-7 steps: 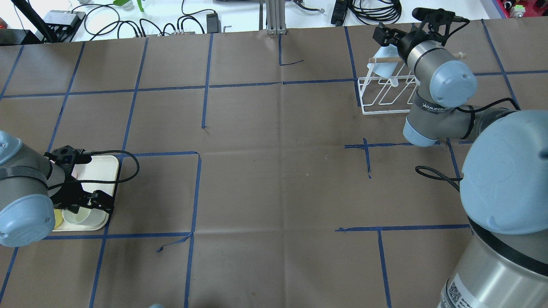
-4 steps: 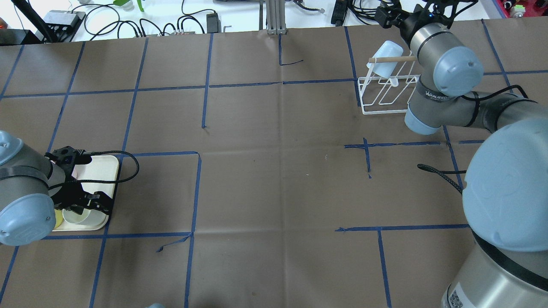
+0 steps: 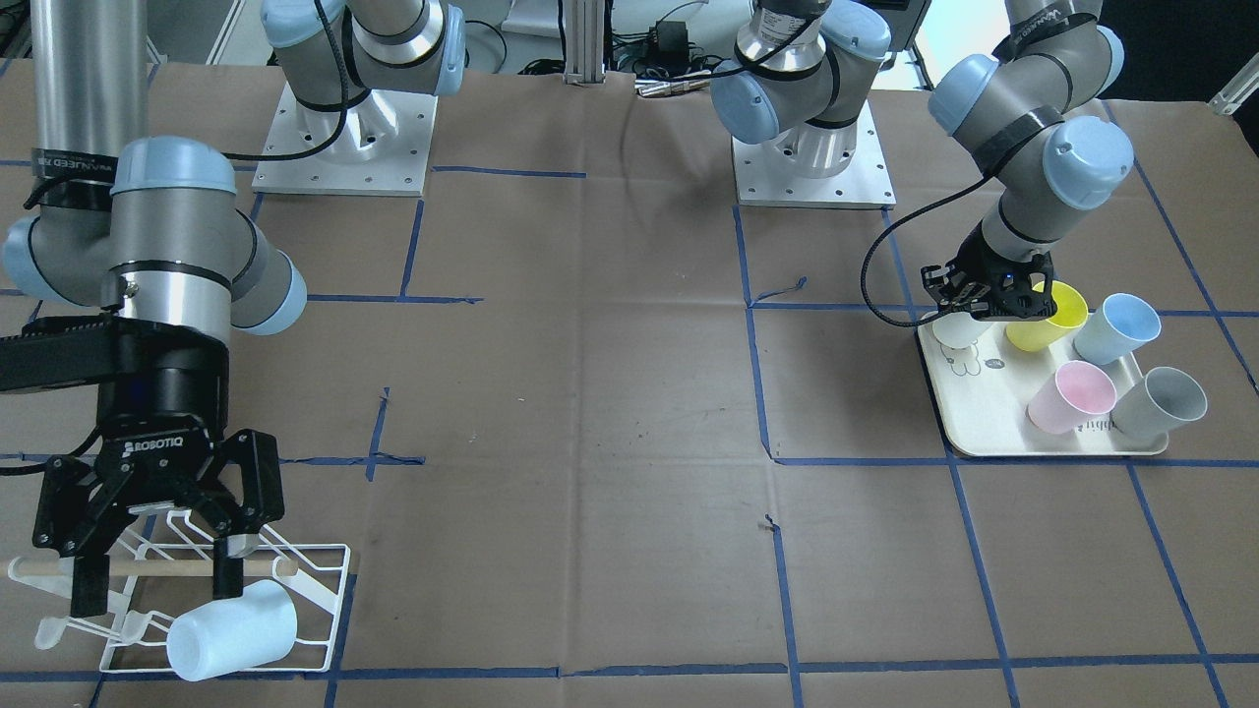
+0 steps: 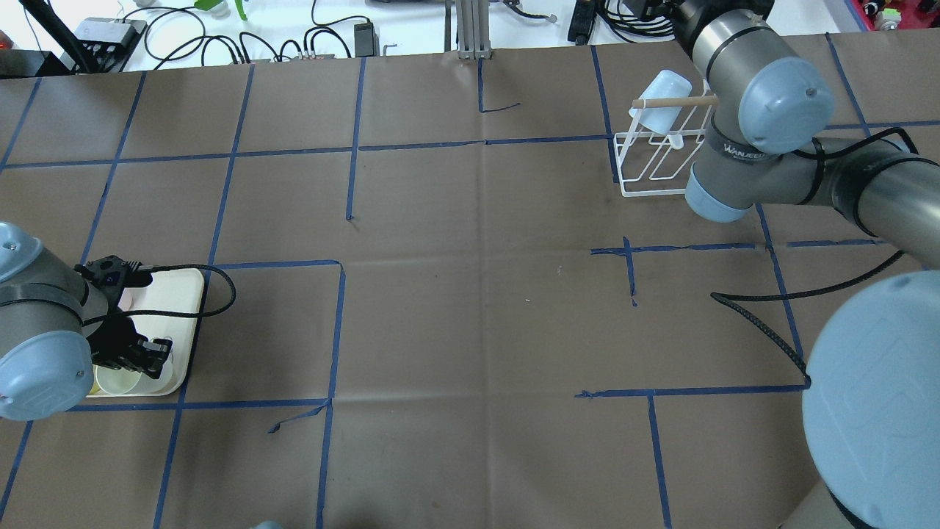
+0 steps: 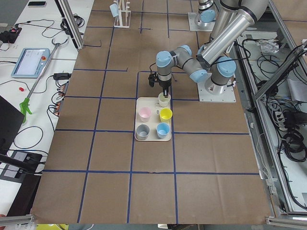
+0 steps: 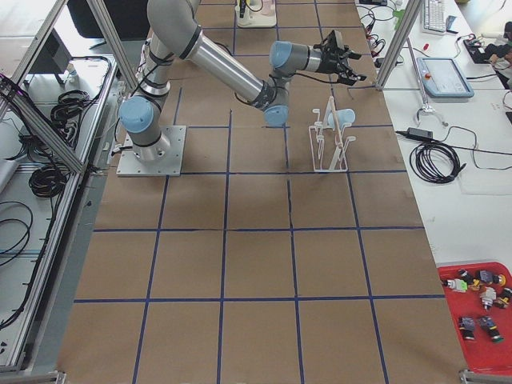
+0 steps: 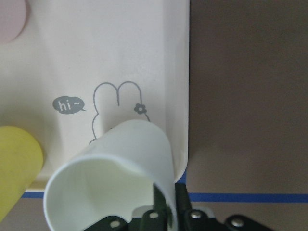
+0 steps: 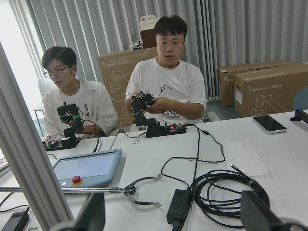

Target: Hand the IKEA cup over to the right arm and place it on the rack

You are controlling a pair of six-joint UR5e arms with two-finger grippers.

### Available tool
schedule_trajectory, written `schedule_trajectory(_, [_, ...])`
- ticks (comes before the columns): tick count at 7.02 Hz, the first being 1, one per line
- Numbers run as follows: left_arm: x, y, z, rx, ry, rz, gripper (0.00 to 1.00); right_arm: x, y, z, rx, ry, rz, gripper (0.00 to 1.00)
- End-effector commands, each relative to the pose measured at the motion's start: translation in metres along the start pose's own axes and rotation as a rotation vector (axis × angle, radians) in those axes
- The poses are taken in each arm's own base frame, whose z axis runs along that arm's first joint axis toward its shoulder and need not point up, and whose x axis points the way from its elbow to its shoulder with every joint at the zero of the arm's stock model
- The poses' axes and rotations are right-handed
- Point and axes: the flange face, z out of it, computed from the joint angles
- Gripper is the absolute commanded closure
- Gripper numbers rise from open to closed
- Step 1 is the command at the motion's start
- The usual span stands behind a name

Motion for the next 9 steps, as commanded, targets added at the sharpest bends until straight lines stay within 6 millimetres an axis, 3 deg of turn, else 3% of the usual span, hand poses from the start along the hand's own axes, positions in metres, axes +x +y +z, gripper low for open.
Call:
schedule_trajectory(1, [-0.009, -0.014, -0.037, 0.040, -0.025, 0.006, 1.00, -0.051, 0.006, -0.006, -0.003, -0.082, 0.036, 0.00])
schedule_trajectory(2, [-0.019, -0.029, -0.077, 0.035, -0.017, 0.016, 1.00, -0.064, 0.010, -0.006, -0.021, -0.100, 0.149, 0.00])
schedule_trajectory(3, [-0.026, -0.043, -0.131, 0.022, -0.005, 0.032, 1.00, -0.080, 0.014, -0.008, -0.037, -0.124, 0.230, 0.00])
schedule_trajectory(5, [-0.028, -0.059, -0.225, 0.011, -0.002, 0.058, 1.00, -0.119, 0.026, -0.013, -0.095, -0.171, 0.438, 0.00])
schedule_trajectory(6, [-0.032, -0.064, -0.243, 0.015, 0.001, 0.063, 1.00, -0.130, 0.031, -0.013, -0.152, -0.166, 0.538, 0.00])
schedule_trajectory(9, [-0.022, -0.117, -0.236, 0.233, 0.210, 0.119, 1.00, -0.153, 0.049, -0.023, -0.223, -0.172, 0.760, 0.00])
